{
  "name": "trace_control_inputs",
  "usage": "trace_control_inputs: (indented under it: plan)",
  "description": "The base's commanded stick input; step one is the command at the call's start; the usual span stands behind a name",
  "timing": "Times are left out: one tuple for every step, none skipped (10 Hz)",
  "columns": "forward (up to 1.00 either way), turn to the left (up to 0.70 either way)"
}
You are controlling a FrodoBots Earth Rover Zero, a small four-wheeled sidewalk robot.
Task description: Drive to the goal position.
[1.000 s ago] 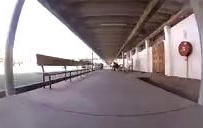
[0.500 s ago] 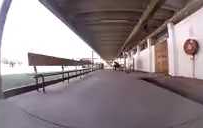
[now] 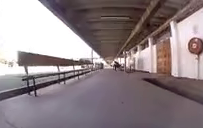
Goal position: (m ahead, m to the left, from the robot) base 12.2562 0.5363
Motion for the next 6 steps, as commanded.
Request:
trace_control_inputs:
  plan:
    - [0.70,0.00]
    - [0.70,0.00]
    - [0.70,0.00]
    - [0.70,0.00]
    - [0.70,0.00]
    - [0.70,0.00]
